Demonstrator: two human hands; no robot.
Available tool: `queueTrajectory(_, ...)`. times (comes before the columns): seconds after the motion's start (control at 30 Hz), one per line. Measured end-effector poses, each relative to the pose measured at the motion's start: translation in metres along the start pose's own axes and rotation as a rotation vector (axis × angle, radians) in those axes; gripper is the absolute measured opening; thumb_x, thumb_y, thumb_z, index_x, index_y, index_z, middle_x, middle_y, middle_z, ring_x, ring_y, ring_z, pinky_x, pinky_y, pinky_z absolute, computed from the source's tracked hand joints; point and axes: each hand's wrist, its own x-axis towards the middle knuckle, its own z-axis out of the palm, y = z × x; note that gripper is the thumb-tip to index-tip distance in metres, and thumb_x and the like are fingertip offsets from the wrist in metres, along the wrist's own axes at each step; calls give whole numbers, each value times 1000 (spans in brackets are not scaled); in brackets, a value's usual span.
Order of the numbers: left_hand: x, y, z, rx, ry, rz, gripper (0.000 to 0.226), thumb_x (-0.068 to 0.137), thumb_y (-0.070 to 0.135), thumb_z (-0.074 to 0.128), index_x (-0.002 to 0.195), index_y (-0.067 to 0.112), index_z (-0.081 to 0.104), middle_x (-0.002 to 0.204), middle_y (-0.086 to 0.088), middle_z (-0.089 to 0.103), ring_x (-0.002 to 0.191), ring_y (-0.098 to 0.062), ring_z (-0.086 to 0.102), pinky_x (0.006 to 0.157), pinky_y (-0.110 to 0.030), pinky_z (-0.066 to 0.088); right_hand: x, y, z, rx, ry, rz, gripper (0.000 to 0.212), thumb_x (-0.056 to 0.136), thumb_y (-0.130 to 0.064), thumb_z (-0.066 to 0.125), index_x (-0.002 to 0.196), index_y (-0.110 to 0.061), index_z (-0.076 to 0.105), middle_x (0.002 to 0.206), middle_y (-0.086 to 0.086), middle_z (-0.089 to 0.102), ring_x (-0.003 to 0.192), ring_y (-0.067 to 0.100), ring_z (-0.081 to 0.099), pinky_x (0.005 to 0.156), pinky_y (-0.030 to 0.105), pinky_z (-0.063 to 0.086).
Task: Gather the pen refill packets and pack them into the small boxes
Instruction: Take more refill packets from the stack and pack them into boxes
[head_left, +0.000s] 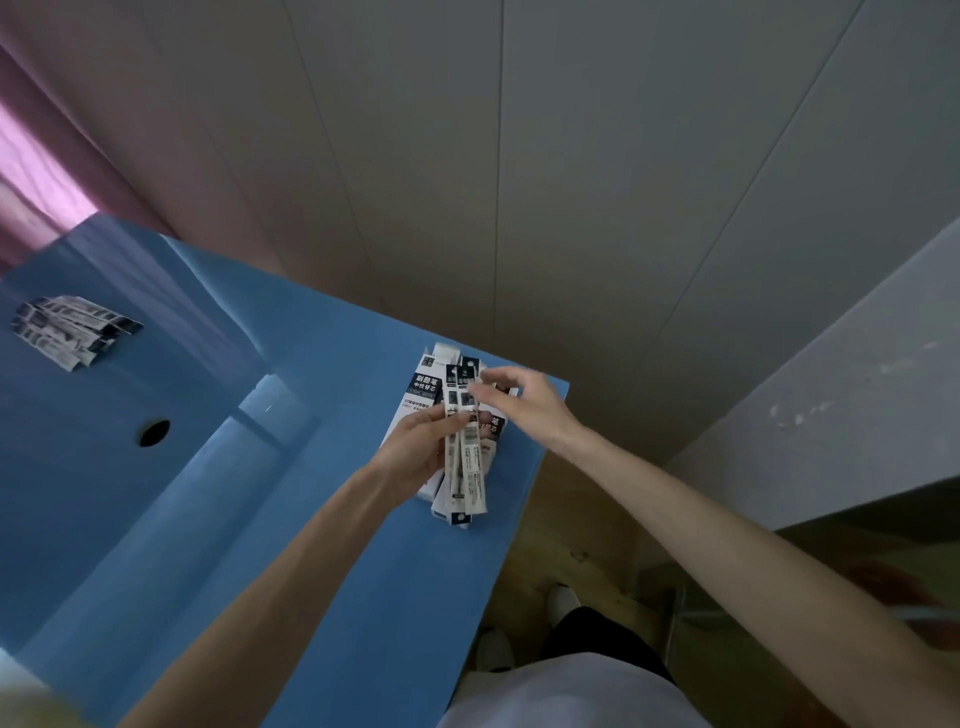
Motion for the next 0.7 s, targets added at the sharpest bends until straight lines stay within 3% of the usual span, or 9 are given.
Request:
queueTrajectory(0.13,-4,-1,4,81,-7,-12,25,100,8,63,123,1,70,117,-20,74,104,-26,73,89,-37,60,11,2,2,167,-134,105,34,88,-38,79,108,-11,77,104,-2,79,102,12,73,94,31,56)
queueTrajectory(0.3,-5,-3,1,148,15,-26,25,96,13,69,119,3,73,119,-22,73,102,-29,71,101,-43,55,11,8,2,214,-101,89,24,89,-26,79,102,-5,79,101,2,80,99,15,75,92,32,58)
queueTrajectory(0.47,-5,-2,1,142,-12,-30,27,101,21,64,120,3,71,120,-21,72,102,-28,71,99,-41,54,6,9,0,266,-16,122,21,90,-22,78,100,-4,79,92,-1,80,83,5,74,75,20,53)
queueTrajectory(0.57,-1,-3,0,136,12,-30,30,104,21,58,125,0,68,124,-24,69,107,-31,68,103,-45,51,4,10,2,295,26,141,19,90,-21,78,101,-5,79,93,0,80,84,6,74,78,23,54)
queueTrajectory(0.63,-2,-2,3,125,31,-21,29,104,18,60,124,1,69,124,-22,70,105,-30,68,100,-42,53,3,10,2,320,45,153,15,90,-21,79,97,-7,79,92,0,80,84,7,74,82,26,55)
queueTrajectory(0.7,-1,-1,4,127,46,-12,26,103,18,61,121,2,71,122,-19,72,100,-26,71,93,-38,56,2,9,0,336,62,159,10,90,-19,78,92,-10,79,86,-2,79,77,2,72,74,20,52)
